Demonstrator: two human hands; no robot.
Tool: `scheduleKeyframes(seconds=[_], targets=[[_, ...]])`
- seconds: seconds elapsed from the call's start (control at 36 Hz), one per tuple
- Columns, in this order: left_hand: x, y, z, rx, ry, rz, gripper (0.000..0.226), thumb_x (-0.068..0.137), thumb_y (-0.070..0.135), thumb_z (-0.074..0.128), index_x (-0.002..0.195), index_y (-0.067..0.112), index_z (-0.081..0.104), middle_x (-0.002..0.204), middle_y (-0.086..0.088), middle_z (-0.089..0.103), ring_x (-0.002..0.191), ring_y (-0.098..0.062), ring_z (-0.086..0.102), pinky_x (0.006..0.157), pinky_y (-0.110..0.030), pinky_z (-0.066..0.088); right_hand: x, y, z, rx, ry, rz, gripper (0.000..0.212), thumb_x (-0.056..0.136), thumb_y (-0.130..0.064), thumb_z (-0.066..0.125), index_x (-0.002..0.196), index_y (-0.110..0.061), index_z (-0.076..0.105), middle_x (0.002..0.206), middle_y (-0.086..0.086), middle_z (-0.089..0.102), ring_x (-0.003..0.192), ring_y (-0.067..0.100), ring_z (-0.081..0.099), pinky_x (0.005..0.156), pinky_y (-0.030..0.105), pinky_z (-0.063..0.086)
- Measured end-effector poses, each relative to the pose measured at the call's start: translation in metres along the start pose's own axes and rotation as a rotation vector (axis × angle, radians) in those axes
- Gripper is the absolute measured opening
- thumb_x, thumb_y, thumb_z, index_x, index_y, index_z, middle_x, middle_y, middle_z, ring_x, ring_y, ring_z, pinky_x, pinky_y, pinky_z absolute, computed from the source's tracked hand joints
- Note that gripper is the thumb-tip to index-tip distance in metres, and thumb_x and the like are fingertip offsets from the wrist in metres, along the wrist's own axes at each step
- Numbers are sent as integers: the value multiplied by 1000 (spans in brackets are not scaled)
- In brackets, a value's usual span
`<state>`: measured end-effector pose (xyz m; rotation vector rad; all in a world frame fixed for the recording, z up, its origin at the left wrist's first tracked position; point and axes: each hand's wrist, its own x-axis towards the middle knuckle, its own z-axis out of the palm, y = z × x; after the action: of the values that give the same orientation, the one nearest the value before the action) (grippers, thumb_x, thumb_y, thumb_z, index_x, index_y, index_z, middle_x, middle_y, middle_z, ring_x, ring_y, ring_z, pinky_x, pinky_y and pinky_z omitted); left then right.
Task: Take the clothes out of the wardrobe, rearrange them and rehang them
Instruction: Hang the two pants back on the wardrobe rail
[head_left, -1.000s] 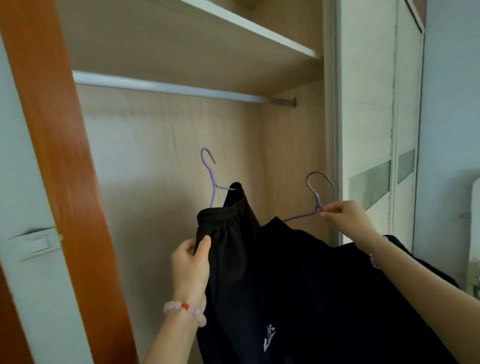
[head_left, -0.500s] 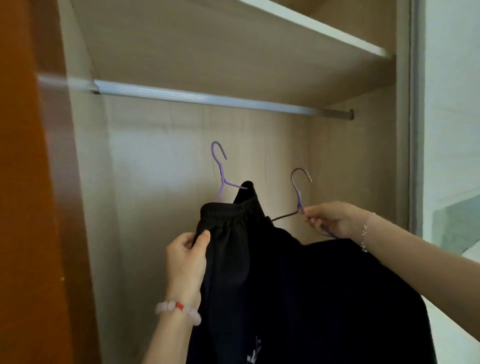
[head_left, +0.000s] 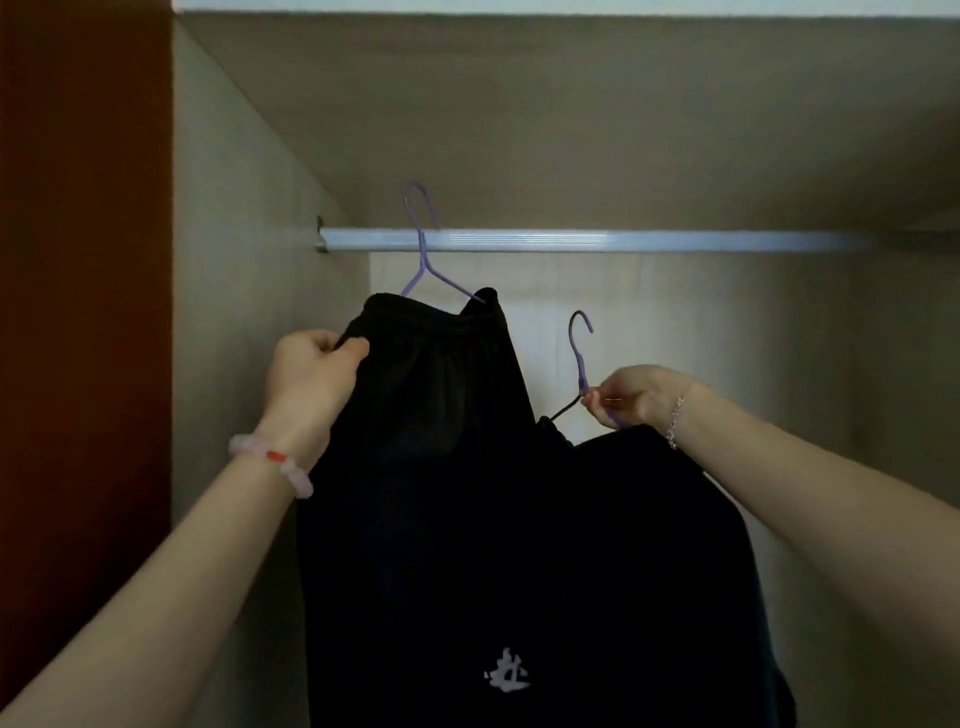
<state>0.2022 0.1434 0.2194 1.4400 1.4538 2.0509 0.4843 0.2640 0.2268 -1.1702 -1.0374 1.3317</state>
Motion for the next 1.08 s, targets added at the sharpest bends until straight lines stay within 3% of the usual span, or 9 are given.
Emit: scheduleKeyframes(seconds=[0.11, 0.28, 0.39, 0.56, 0.61, 0.72, 0.81, 0.94, 1.08], targets=[[26, 12, 5, 118, 51, -10, 29, 84, 25, 62, 91, -3, 66, 95, -26, 68, 90, -39, 66, 85, -49, 52, 21, -23, 22, -54, -4, -48, 35, 95, 12, 21, 72, 2, 47, 56, 12, 53, 48, 15, 49, 26, 17, 39], [45, 10, 18, 226, 51, -18, 30, 85, 23, 59, 90, -5, 65, 83, -21, 65, 89, -38, 65, 82, -45, 52, 45, -64, 40, -11, 13, -74, 34, 97, 7, 25, 70, 3, 43, 69, 11, 41, 58, 15, 40, 28, 18, 41], [52, 3, 16, 240, 54, 3, 29, 86, 25, 60, 86, -3, 65, 88, -24, 67, 87, -39, 65, 82, -47, 52, 60, -81, 52, 30, 33, -70, 27, 99, 1, 26, 80, 4, 45, 74, 14, 42, 57, 21, 42, 25, 21, 39], [55, 7, 18, 190, 87, 30, 22, 87, 25, 61, 73, 8, 64, 75, -15, 64, 78, -32, 64, 78, -45, 53, 58, -104, 54, 217, -8, -122, 27, 98, -1, 35, 73, 5, 43, 90, 16, 47, 75, 23, 48, 44, 21, 47], [57, 10, 16, 211, 84, 43, 23, 86, 24, 60, 80, 3, 66, 78, -17, 65, 77, -31, 64, 76, -41, 52, 56, -109, 57, 153, -6, -153, 23, 96, -4, 42, 74, 3, 47, 94, 12, 49, 72, 23, 49, 45, 18, 51], [59, 16, 13, 223, 61, 16, 26, 87, 21, 59, 90, -4, 66, 94, -26, 68, 90, -37, 65, 86, -48, 52, 57, -120, 57, 43, -79, -132, 9, 95, 4, 39, 91, 7, 47, 102, 21, 45, 62, 30, 55, 50, 28, 55], [60, 18, 11, 231, 51, -5, 25, 87, 20, 60, 87, -4, 66, 90, -25, 66, 95, -40, 64, 88, -49, 51, 56, -122, 64, 85, -129, -129, 12, 94, 5, 39, 87, 10, 46, 119, 22, 38, 66, 32, 53, 37, 31, 53], [54, 13, 8, 255, 25, -48, 27, 87, 19, 59, 95, -6, 65, 101, -29, 67, 95, -40, 64, 90, -51, 51, 57, -116, 68, 151, -152, -153, 21, 93, 7, 40, 113, 8, 38, 115, 24, 37, 66, 31, 52, 34, 31, 51], [43, -4, 10, 312, -24, -76, 21, 89, 21, 58, 82, 2, 63, 101, -26, 67, 92, -36, 65, 90, -52, 51, 52, -107, 64, 184, -175, -101, 3, 94, 6, 39, 93, 7, 41, 83, 21, 42, 63, 25, 50, 43, 29, 51]])
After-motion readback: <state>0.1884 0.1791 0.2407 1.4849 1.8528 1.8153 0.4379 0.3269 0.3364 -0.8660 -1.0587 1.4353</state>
